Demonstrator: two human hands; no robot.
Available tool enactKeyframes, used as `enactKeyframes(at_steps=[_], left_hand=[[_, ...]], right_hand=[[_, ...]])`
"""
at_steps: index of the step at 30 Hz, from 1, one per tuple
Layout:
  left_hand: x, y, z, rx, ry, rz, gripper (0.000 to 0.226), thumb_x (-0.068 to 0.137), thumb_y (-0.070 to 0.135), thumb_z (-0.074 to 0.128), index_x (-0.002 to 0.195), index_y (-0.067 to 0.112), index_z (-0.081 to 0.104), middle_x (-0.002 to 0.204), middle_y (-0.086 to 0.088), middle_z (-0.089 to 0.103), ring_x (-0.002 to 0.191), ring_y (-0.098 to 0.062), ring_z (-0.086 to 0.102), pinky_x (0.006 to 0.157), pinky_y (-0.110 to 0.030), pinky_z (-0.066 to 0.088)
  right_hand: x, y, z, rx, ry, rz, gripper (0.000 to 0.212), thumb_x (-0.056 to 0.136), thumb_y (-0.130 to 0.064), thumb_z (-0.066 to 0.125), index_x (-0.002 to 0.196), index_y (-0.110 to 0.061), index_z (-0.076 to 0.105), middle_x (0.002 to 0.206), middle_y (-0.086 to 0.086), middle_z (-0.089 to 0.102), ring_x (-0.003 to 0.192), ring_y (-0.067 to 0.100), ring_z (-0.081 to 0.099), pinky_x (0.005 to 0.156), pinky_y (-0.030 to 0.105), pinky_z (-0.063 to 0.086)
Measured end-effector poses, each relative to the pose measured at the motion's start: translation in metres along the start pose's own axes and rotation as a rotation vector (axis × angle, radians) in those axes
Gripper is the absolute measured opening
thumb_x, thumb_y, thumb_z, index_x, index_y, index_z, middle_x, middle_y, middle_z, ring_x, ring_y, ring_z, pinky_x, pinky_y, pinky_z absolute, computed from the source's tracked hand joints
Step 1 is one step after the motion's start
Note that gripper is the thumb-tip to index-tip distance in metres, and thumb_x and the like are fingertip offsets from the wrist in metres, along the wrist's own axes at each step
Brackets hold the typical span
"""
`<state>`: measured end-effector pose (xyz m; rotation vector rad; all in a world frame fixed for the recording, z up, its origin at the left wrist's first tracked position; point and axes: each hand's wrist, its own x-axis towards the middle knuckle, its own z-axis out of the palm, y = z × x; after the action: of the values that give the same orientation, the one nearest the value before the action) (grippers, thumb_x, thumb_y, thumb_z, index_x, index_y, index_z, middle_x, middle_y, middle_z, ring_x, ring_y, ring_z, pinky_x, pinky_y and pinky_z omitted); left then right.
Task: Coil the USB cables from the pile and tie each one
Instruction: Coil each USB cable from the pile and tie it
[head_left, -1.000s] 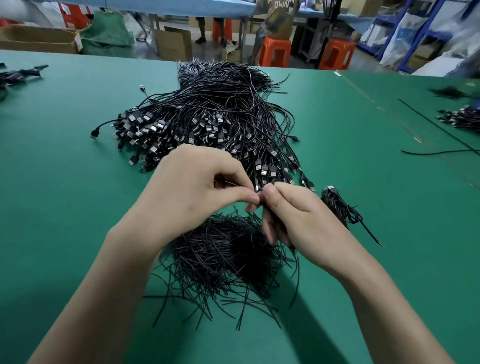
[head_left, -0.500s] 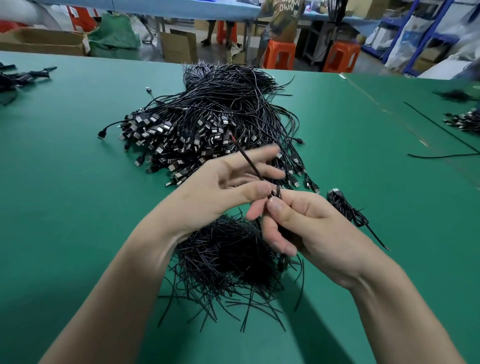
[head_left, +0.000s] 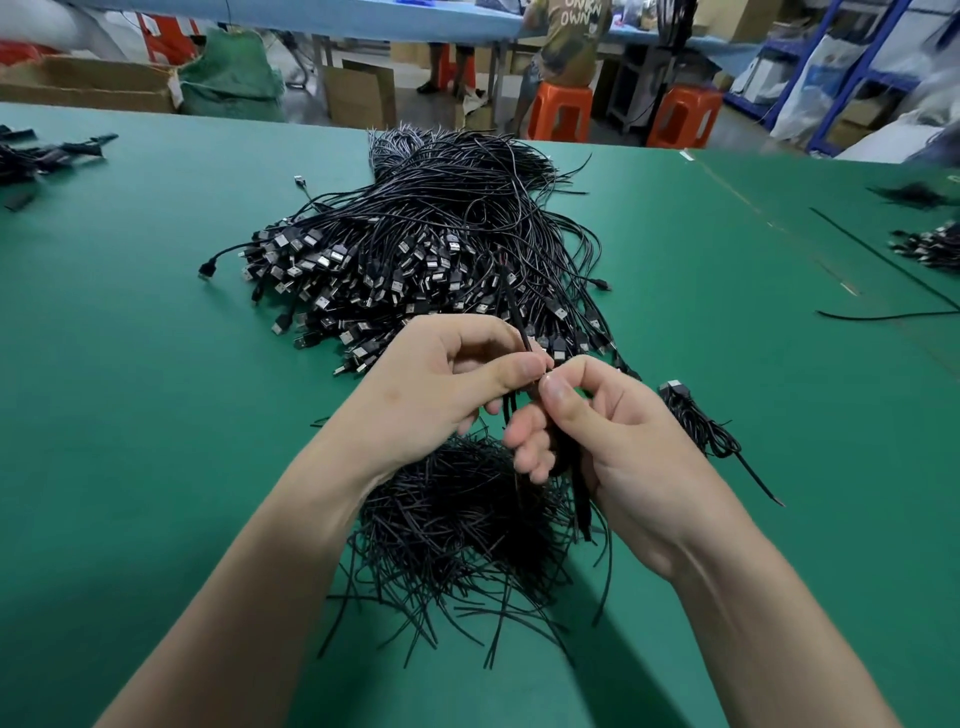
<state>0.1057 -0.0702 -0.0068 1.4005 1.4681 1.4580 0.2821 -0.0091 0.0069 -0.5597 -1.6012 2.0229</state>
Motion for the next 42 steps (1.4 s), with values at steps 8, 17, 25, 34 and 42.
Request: enactKeyframes(at_steps=[8, 17, 25, 34, 42], left_hand=[[-0.002, 0.006, 0.006, 0.073, 0.081, 0.127, 0.013, 0.096, 0.011, 0.073, 0.094, 0.022, 0.078, 0.086, 0.016, 0.074, 0.058, -0.003, 0.058, 0.051, -0.021, 0.053], [-0.006, 0.011, 0.021, 0.523, 0.480, 0.499, 0.009, 0.098, 0.014, 0.073, 0.101, 0.006, 0.077, 0.094, 0.002, 0.072, 0.081, -0.003, 0.064, 0.075, -0.014, 0.049], [-0.015, 0.001, 0.054, 0.686, 0.371, 0.844, 0.013, 0.100, 0.000, 0.067, 0.106, -0.007, 0.077, 0.099, -0.017, 0.073, 0.090, -0.029, 0.072, 0.086, -0.037, 0.060], [-0.006, -0.004, 0.045, 0.850, 0.339, 0.879, 0.012, 0.095, 0.010, 0.072, 0.100, 0.013, 0.082, 0.116, -0.005, 0.069, 0.095, -0.023, 0.060, 0.078, -0.040, 0.050], [-0.002, 0.007, 0.044, 0.130, 0.055, 0.030, 0.028, 0.101, 0.043, 0.059, 0.092, 0.026, 0.079, 0.100, 0.019, 0.068, 0.088, 0.003, 0.062, 0.074, -0.016, 0.047]], right_hand=[[0.001, 0.008, -0.002, -0.328, 0.368, -0.130, 0.018, 0.083, -0.035, 0.077, 0.086, -0.017, 0.076, 0.084, 0.000, 0.077, 0.075, 0.007, 0.067, 0.070, 0.021, 0.050], [-0.011, 0.016, 0.013, -0.515, 0.454, 0.000, 0.068, 0.095, -0.075, 0.029, 0.086, -0.023, 0.073, 0.082, -0.010, 0.070, 0.076, 0.005, 0.061, 0.070, 0.022, 0.042], [0.004, -0.013, 0.003, 0.792, 0.039, 0.334, 0.065, 0.106, -0.044, 0.042, 0.123, 0.015, 0.059, 0.123, 0.036, 0.063, 0.104, 0.037, 0.071, 0.092, 0.045, 0.058], [0.010, -0.008, -0.009, 0.109, 0.564, -0.119, 0.034, 0.111, -0.034, 0.038, 0.086, -0.016, 0.052, 0.064, -0.004, 0.057, 0.058, 0.014, 0.061, 0.054, 0.027, 0.054], [0.002, 0.011, 0.005, -0.855, 0.459, -0.202, 0.029, 0.109, -0.032, 0.037, 0.091, -0.034, 0.059, 0.078, -0.017, 0.067, 0.071, 0.006, 0.062, 0.064, 0.030, 0.050]])
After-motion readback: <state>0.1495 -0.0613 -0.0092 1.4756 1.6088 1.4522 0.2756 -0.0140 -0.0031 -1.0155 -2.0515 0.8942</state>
